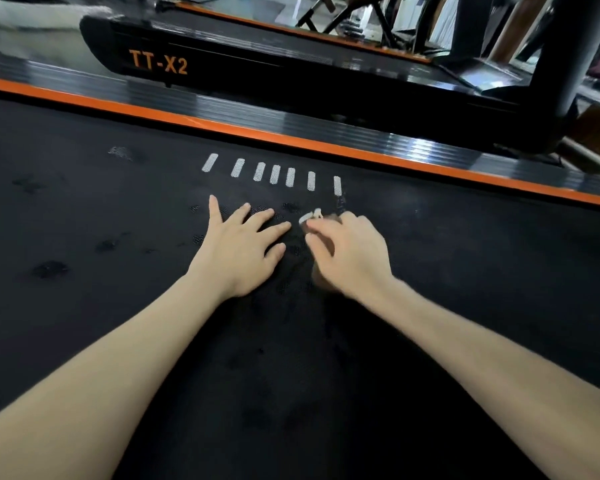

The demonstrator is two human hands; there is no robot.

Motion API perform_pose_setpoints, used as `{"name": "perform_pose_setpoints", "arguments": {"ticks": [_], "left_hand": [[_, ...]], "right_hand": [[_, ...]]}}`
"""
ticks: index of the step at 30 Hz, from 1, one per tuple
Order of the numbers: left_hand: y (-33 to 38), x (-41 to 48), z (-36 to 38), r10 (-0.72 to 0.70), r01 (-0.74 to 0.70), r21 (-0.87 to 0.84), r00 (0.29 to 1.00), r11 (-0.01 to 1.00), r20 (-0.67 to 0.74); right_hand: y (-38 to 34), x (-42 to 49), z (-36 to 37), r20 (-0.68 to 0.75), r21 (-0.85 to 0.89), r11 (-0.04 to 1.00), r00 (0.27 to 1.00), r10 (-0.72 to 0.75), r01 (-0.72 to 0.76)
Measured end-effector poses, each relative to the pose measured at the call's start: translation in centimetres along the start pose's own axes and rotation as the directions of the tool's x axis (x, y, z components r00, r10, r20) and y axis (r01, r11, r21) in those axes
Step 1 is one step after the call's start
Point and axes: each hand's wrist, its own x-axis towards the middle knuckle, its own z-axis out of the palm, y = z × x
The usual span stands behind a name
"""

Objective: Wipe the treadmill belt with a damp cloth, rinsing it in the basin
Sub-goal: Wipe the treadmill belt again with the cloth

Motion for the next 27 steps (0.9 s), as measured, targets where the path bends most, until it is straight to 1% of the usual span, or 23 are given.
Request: {"name": "perform_pose_setpoints", "arguments": {"ticks": [2,3,5,6,7,8,9,10,11,12,13,17,19,21,22,24,27], "left_hand": [[0.0,0.0,0.1,-0.001,0.001,0.003,1.000,1.000,-0.021],[0.0,0.0,0.2,-0.003,0.003,0.004,1.000,1.000,-0.028],[-0.1,0.0,0.2,-0.010,0.010,0.006,0.999,1.000,-0.033],[-0.1,0.0,0.3,-0.012,0.012,0.008,0.999,1.000,-0.032],[-0.1,0.0,0.3,-0.013,0.013,0.005,0.999,1.000,-0.031],[-0.2,0.1,0.4,-0.013,0.013,0.000,0.999,1.000,-0.031],[-0.2,0.2,0.5,-0.012,0.012,-0.003,0.999,1.000,-0.031],[-0.3,0.2,0.5,-0.010,0.010,-0.002,1.000,1.000,-0.029],[-0.3,0.2,0.6,-0.007,0.007,0.001,1.000,1.000,-0.027],[-0.3,0.3,0.6,-0.006,0.006,0.001,0.999,1.000,-0.033],[-0.3,0.2,0.7,-0.008,0.008,-0.002,0.999,1.000,-0.041],[-0.3,0.3,0.7,0.002,-0.001,0.005,0.999,1.000,-0.052],[-0.2,0.3,0.8,-0.001,0.001,0.003,0.999,1.000,-0.053],[-0.2,0.3,0.8,-0.009,0.009,0.007,0.998,1.000,-0.056],[-0.2,0.2,0.7,-0.013,0.014,0.012,0.999,1.000,-0.052],[-0.1,0.2,0.6,-0.015,0.016,0.023,0.999,1.000,-0.036],[-0.1,0.2,0.2,-0.022,0.022,0.033,1.000,0.999,-0.001]], "right_hand": [[-0.9,-3.8,-1.3,-0.085,-0.050,0.997,0.995,-0.060,0.056],[-1.1,-4.9,-2.0,-0.089,-0.109,0.991,0.992,-0.084,0.075],[-0.8,-5.1,-2.5,-0.035,-0.226,0.963,0.986,-0.162,0.150],[-0.7,-4.7,-2.6,0.017,-0.238,0.950,0.979,-0.202,0.201],[-0.6,-4.2,-2.5,0.090,-0.193,0.952,0.971,-0.223,0.236],[-0.5,-3.7,-2.4,0.154,-0.099,0.966,0.962,-0.224,0.241],[-0.6,-3.4,-2.3,0.200,0.010,0.979,0.958,-0.203,0.205],[-0.8,-3.6,-2.3,0.221,0.080,0.984,0.960,-0.173,0.159],[-1.0,-4.3,-2.4,0.214,0.109,0.986,0.966,-0.148,0.127],[-1.3,-5.5,-2.7,0.193,0.123,0.984,0.970,-0.149,0.127],[-1.5,-6.9,-3.2,0.176,0.143,0.978,0.969,-0.174,0.150],[-1.5,-12.2,-5.5,0.199,0.192,0.942,0.929,-0.312,0.275],[-1.2,-12.0,-5.4,0.138,0.207,0.931,0.933,-0.332,0.300],[-1.2,-10.0,-4.1,0.065,0.191,0.941,0.953,-0.297,0.280],[-1.1,-8.5,-3.3,0.025,0.160,0.956,0.967,-0.253,0.246],[-0.7,-5.0,-1.8,-0.046,0.096,0.986,0.990,-0.131,0.135],[0.1,0.7,-0.2,0.000,0.003,0.999,0.999,0.046,-0.046]]}}
